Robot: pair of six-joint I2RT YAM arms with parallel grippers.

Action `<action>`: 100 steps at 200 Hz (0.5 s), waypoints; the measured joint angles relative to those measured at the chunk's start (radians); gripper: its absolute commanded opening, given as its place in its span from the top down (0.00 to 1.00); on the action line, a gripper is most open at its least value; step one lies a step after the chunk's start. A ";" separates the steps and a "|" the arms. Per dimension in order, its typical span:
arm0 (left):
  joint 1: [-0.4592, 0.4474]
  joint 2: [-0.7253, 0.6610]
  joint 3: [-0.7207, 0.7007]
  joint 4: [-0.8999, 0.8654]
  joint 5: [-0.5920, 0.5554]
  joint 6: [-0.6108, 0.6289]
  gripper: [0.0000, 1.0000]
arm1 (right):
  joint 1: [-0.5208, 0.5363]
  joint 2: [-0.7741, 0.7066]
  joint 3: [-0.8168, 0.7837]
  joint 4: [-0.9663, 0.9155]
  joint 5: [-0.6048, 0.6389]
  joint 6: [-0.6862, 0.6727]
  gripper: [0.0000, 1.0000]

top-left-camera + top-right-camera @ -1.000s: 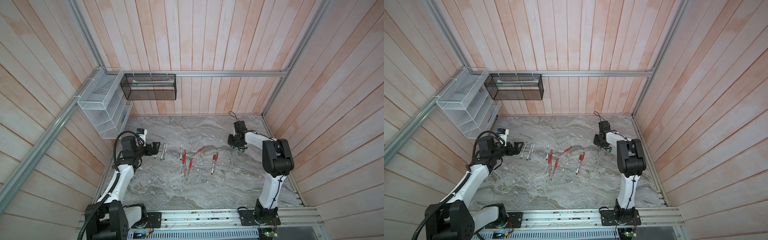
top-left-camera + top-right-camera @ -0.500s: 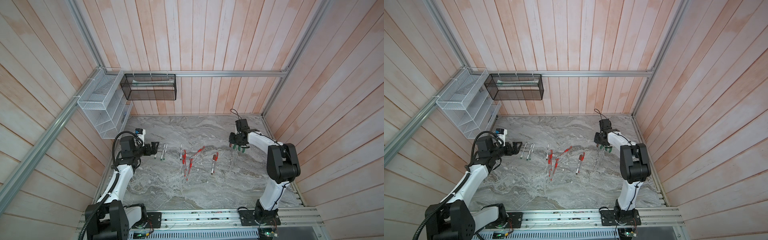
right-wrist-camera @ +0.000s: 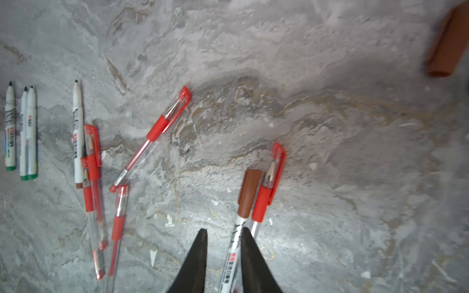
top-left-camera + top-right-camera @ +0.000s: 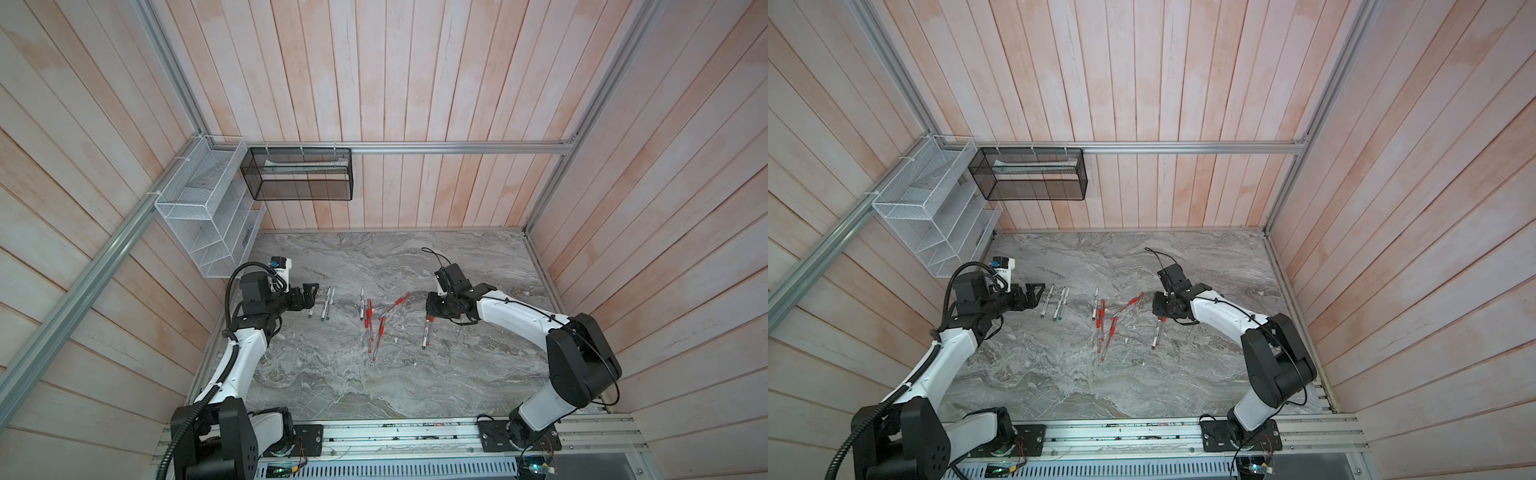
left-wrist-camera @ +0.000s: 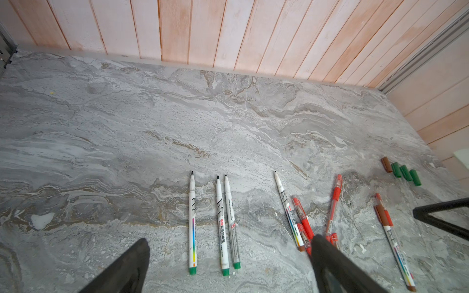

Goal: Remove pen caps from pens
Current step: Pick up the pen from the center of the table.

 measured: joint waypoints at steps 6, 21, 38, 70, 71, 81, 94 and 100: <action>0.000 0.000 0.000 0.001 0.000 0.000 0.00 | 0.007 0.000 -0.002 0.005 -0.002 0.007 0.76; 0.000 0.001 0.000 0.006 0.000 0.000 0.00 | 0.015 0.002 -0.014 0.021 -0.005 0.025 0.76; 0.001 0.001 0.000 0.005 0.000 0.000 0.00 | 0.015 0.017 -0.021 0.031 -0.011 0.039 0.76; 0.005 0.001 0.000 0.006 0.000 0.000 0.00 | 0.015 0.069 -0.023 0.040 -0.018 0.043 0.76; 0.005 0.001 0.000 0.006 0.000 0.000 0.00 | 0.015 0.071 -0.023 0.040 -0.018 0.043 0.76; 0.005 0.001 0.000 0.006 0.000 0.000 0.00 | 0.015 0.081 -0.023 0.041 -0.018 0.043 0.77; 0.005 0.001 0.000 0.006 0.000 0.000 0.00 | 0.015 0.087 -0.023 0.040 -0.018 0.043 0.77; 0.005 0.001 0.000 0.006 0.000 0.000 0.00 | 0.015 0.087 -0.024 0.041 -0.018 0.043 0.77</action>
